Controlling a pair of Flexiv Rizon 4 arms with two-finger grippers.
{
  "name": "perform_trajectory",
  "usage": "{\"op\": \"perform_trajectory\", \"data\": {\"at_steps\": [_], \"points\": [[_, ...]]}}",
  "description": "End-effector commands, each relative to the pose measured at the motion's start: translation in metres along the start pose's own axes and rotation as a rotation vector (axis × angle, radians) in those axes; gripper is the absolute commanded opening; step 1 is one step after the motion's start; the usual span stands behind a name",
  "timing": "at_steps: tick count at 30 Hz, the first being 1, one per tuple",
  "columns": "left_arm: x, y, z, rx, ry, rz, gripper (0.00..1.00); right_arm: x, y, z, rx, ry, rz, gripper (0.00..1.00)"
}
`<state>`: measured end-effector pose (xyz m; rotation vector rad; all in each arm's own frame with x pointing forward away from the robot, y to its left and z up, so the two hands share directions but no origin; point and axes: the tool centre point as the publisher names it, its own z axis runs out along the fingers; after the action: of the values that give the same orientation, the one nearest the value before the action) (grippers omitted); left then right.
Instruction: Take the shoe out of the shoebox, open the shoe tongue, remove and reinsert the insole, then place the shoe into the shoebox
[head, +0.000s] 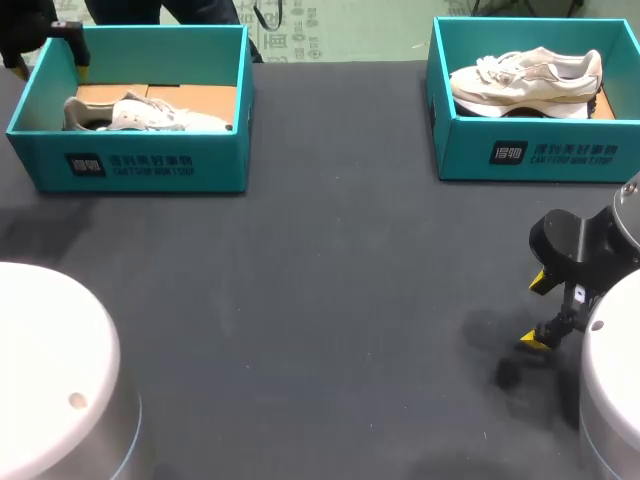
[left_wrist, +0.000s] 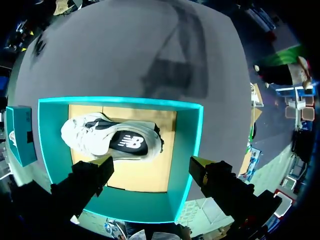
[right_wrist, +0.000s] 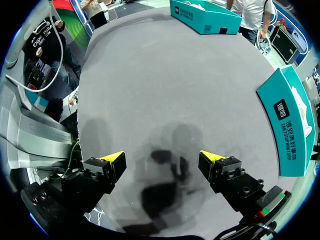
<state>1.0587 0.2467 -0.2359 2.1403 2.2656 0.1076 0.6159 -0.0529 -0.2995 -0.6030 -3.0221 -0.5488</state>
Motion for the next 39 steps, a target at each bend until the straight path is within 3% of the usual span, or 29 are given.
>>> {"op": "perform_trajectory", "data": {"at_steps": [1,13,21,26,32,34,39], "points": [[0.005,-0.006,-0.019,0.008,-0.019,0.017,1.00,0.002,-0.001,0.000,-0.001,-0.003,0.000,1.00],[0.010,-0.012,-0.046,-0.019,-0.052,0.063,1.00,0.002,-0.001,0.000,-0.001,-0.003,0.000,1.00],[0.010,-0.012,-0.046,-0.019,-0.052,0.063,1.00,0.002,-0.001,0.000,-0.001,-0.003,0.000,1.00],[0.010,-0.012,-0.046,-0.019,-0.052,0.063,1.00,-0.050,0.014,-0.021,0.099,0.004,0.115,1.00],[0.010,-0.012,-0.046,-0.019,-0.052,0.063,1.00,-0.109,0.026,-0.056,0.110,-0.013,0.210,1.00],[0.010,-0.012,-0.046,-0.019,-0.052,0.063,1.00,-0.128,0.030,-0.068,0.165,-0.023,0.240,1.00],[0.010,-0.012,-0.046,-0.019,-0.052,0.063,1.00,-0.169,0.028,-0.091,0.151,-0.048,0.363,1.00]]}}
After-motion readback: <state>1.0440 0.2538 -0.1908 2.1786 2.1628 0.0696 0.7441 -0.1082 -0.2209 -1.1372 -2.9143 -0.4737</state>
